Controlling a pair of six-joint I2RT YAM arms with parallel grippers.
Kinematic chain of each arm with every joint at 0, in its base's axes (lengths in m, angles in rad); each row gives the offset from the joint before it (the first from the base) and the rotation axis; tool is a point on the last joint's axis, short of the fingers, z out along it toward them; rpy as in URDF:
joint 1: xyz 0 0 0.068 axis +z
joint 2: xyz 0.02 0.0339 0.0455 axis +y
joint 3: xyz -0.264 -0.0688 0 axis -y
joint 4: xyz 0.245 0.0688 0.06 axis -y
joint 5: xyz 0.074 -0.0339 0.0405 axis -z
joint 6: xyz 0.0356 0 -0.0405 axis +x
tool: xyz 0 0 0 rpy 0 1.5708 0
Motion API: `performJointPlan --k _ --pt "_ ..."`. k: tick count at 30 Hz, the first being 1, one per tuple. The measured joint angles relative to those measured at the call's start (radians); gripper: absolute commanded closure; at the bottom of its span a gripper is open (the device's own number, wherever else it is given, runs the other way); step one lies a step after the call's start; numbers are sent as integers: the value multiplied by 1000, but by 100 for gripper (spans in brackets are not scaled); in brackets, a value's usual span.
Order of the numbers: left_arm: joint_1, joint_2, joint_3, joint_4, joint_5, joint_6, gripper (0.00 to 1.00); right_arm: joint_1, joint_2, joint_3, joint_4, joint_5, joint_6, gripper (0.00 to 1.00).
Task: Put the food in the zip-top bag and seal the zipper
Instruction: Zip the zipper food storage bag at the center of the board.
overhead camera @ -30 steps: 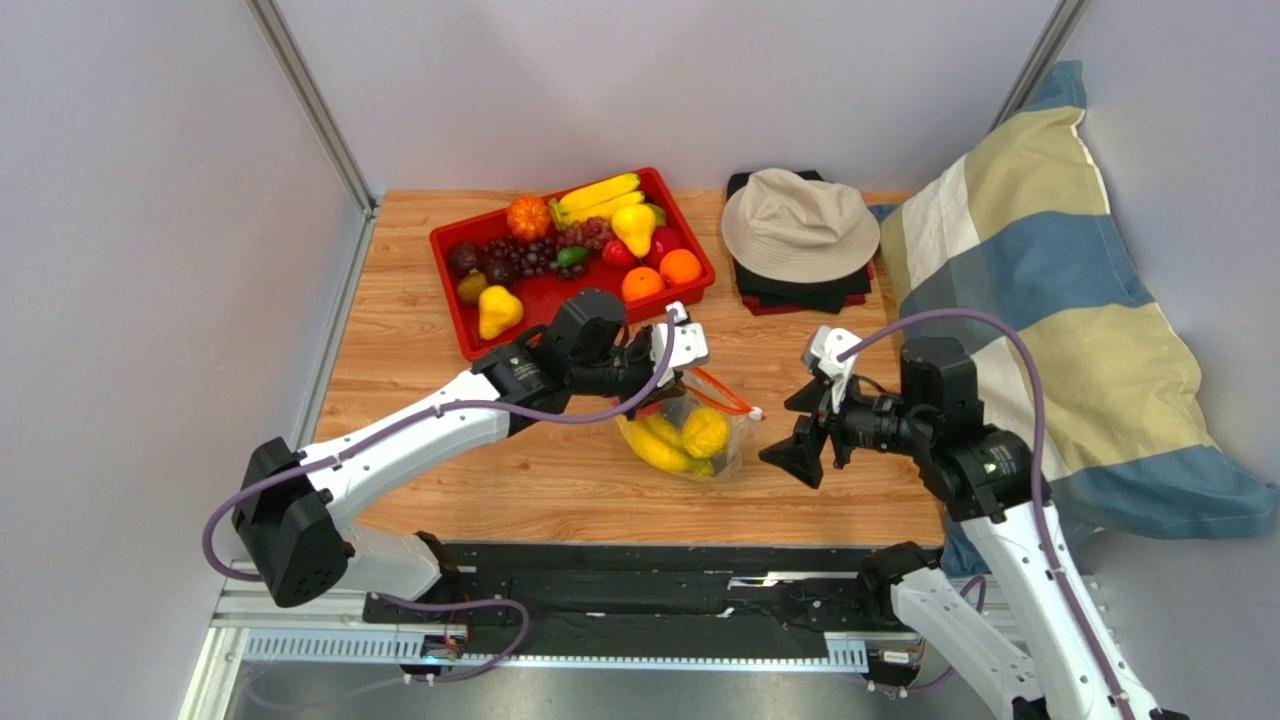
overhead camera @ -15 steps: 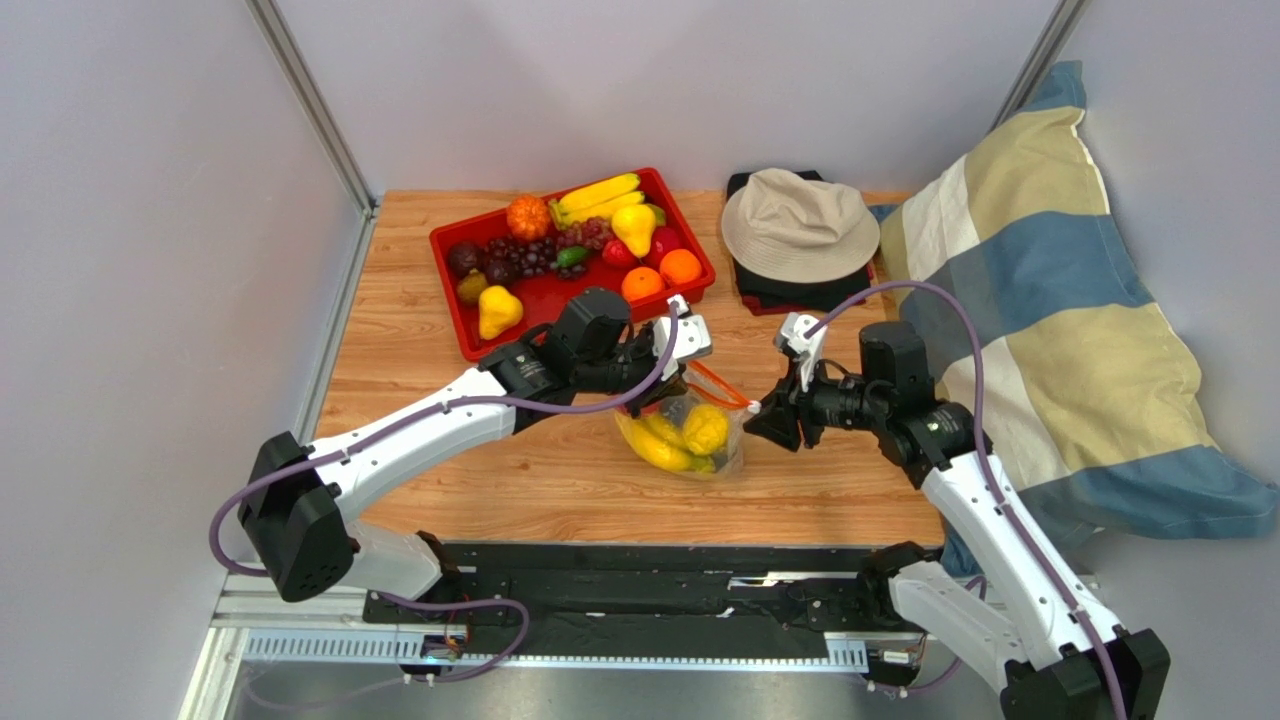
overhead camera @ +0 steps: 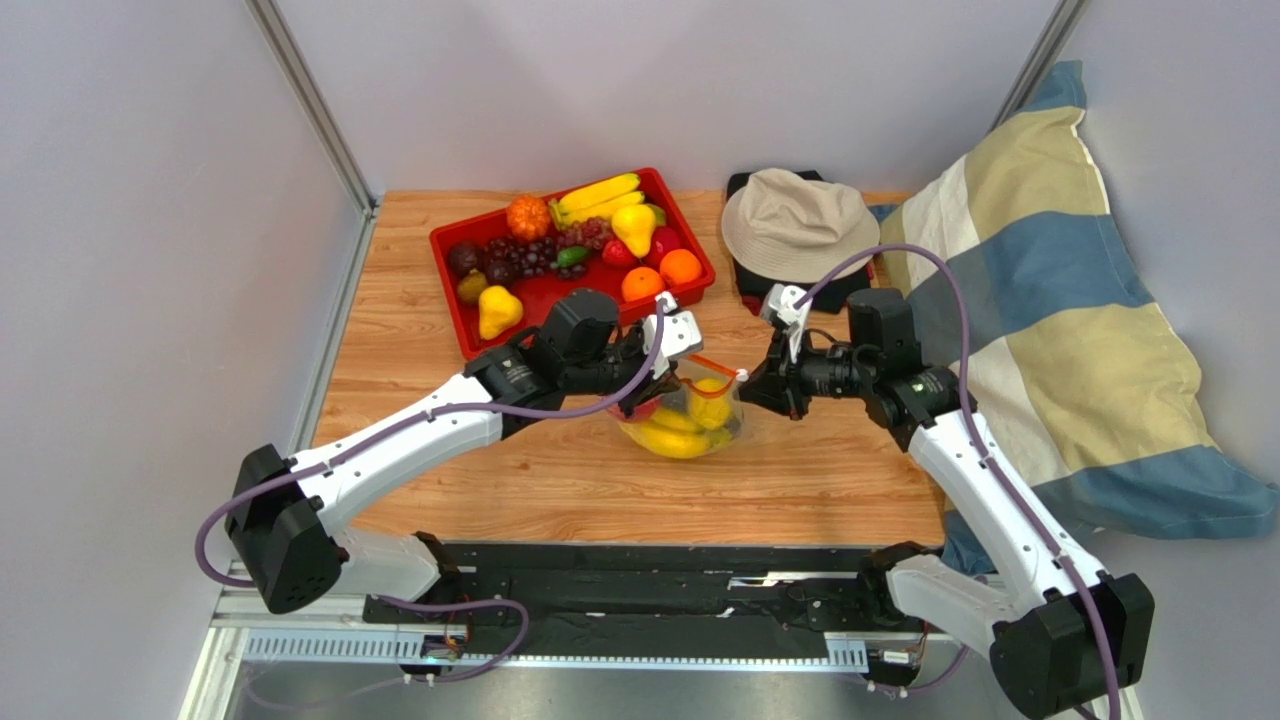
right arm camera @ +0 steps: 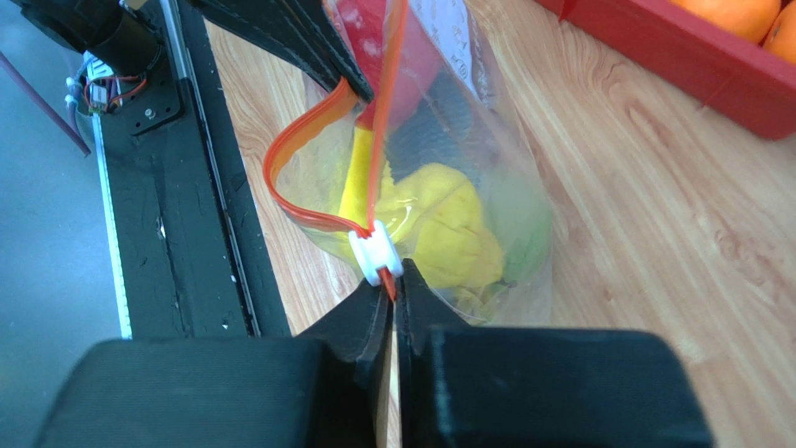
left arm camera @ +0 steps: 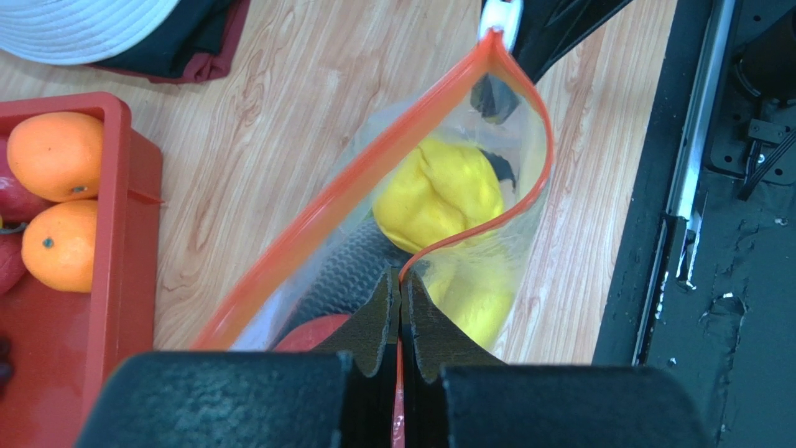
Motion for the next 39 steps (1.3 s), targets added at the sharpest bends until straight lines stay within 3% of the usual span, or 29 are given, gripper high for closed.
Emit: performJointPlan --k 2,4,7,12,19,23,25,29,39 --pt "0 -3 0 -1 1 0 100 0 5 24 -30 -14 -40 73" --pt "0 -3 0 -10 2 0 100 0 3 44 -66 -32 -82 72" --pt "0 -3 0 -23 2 0 100 0 -1 55 -113 -50 -130 77" --pt "6 -3 0 -32 3 -1 100 0 -10 55 -166 -64 -190 100" --pt "33 -3 0 -41 20 -16 100 -2 -14 53 -184 -63 -218 100" --pt "62 -3 0 -30 66 -41 100 -9 -40 46 -188 -49 -226 73" --pt "66 -3 0 -24 87 -50 100 -11 -48 44 -185 -41 -225 69" --pt "69 0 3 -24 107 -56 100 -14 -68 7 -148 -30 -197 51" --pt "79 43 55 -29 134 -72 100 -14 -146 -121 8 14 -66 60"
